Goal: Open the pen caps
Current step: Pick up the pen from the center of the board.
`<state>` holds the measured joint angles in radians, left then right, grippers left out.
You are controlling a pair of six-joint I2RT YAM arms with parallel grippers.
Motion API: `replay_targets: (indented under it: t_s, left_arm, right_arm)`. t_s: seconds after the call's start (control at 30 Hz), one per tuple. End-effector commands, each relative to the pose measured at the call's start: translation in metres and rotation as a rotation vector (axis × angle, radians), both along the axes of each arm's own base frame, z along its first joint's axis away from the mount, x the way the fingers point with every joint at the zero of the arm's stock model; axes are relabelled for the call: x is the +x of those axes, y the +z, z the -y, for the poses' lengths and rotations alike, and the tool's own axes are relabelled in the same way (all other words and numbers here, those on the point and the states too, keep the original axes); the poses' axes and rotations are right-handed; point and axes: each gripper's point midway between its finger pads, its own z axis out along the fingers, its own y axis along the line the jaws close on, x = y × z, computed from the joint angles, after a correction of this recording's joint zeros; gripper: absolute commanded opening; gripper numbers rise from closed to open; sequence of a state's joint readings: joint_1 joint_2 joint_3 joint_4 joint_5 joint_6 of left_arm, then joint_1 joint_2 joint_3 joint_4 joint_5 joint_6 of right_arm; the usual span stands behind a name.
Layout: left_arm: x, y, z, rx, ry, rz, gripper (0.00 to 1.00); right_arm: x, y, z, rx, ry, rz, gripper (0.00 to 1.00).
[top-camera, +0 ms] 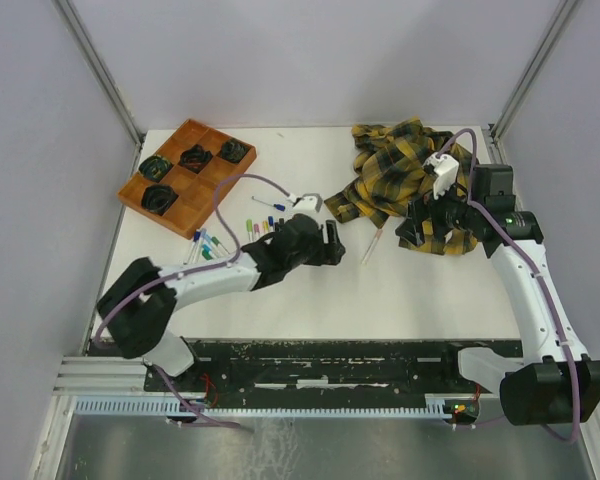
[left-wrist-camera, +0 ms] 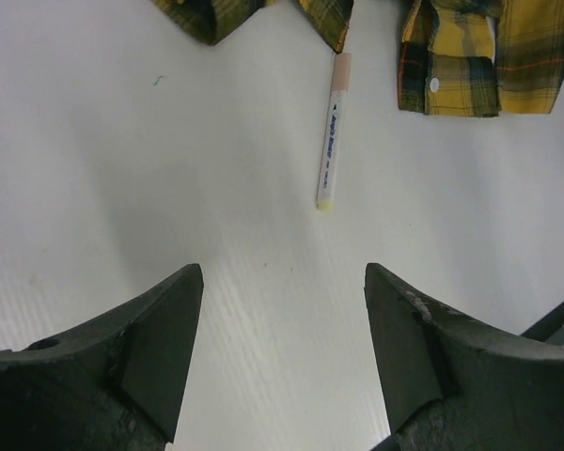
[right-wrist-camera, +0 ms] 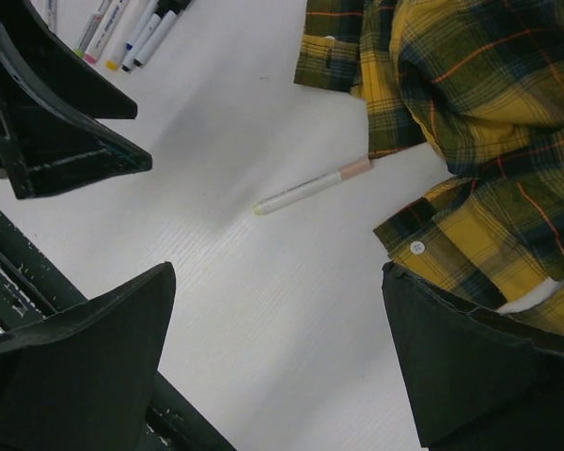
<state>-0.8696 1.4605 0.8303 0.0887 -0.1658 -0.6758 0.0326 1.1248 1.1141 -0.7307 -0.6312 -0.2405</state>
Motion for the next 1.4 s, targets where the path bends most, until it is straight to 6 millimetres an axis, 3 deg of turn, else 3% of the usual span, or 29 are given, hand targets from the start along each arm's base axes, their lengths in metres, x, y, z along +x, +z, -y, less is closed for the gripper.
replay_targets:
  t_s: [0.0,0.2,0.27,0.47,0.87,1.0,1.37]
  left_arm:
    - [0.022,-0.002,0.029,0.206,-0.011,0.093,0.76]
    - [0.037,-0.012,0.077,0.31,-0.065,0.126,0.76]
    - [0.042,-0.025,0.092,0.353,-0.088,0.115,0.76]
    - [0.05,-0.049,0.119,0.421,-0.128,0.099,0.76]
    - [0.057,-0.076,0.132,0.485,-0.158,0.075,0.59]
    - [0.057,-0.086,0.135,0.505,-0.174,0.053,0.48]
    - [0.051,-0.098,0.124,0.551,-0.181,0.022,0.33]
  right_arm:
    - [0.016,0.008,0.012,-0.035,-0.095,0.045,0.99]
    - [0.024,0.008,0.023,-0.055,-0.181,0.036,0.99]
    - [0.03,0.006,0.031,-0.07,-0.247,0.033,0.99]
    - [0.042,0.006,0.048,-0.084,-0.386,0.028,0.99]
    - [0.045,0.003,0.051,-0.078,-0.418,0.018,0.99]
    - [0.045,0.003,0.049,-0.072,-0.411,0.017,0.99]
    - [0.043,0.004,0.042,-0.041,-0.384,0.01,0.99]
